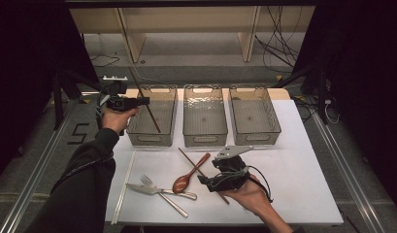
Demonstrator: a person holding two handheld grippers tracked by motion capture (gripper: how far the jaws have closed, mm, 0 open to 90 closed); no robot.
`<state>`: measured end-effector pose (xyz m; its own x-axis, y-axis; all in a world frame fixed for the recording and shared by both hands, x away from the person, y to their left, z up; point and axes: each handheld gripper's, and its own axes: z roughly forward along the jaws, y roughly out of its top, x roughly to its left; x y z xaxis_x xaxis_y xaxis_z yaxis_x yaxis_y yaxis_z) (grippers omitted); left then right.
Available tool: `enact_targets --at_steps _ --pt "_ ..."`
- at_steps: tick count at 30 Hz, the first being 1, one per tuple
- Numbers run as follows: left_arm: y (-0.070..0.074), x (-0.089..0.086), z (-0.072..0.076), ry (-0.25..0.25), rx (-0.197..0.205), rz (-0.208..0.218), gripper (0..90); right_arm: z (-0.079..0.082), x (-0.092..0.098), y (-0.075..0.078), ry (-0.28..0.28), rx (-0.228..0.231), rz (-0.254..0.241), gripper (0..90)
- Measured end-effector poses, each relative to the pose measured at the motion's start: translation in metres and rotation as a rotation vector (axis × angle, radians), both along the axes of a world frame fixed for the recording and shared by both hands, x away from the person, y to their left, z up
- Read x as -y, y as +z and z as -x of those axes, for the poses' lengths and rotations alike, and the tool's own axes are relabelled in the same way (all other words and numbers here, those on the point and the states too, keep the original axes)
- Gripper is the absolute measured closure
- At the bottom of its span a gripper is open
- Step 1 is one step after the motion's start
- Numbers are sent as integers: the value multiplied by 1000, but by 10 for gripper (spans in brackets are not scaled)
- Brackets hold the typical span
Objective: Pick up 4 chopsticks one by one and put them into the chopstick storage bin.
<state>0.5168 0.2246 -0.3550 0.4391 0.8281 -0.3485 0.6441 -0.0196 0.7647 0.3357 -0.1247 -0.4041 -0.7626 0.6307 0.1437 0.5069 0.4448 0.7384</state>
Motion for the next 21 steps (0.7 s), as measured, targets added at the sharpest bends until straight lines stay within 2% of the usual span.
enact_targets --at_steps 3,12,21 --pt "-6 3 -2 -1 -22 2 828 0 0 0 1 -2 0 286" --pt "-15 16 -6 -17 -56 0 827 0 -1 0 2 0 4 286" --pt "-29 17 -11 -11 -102 0 826 0 0 0 5 2 7 286"
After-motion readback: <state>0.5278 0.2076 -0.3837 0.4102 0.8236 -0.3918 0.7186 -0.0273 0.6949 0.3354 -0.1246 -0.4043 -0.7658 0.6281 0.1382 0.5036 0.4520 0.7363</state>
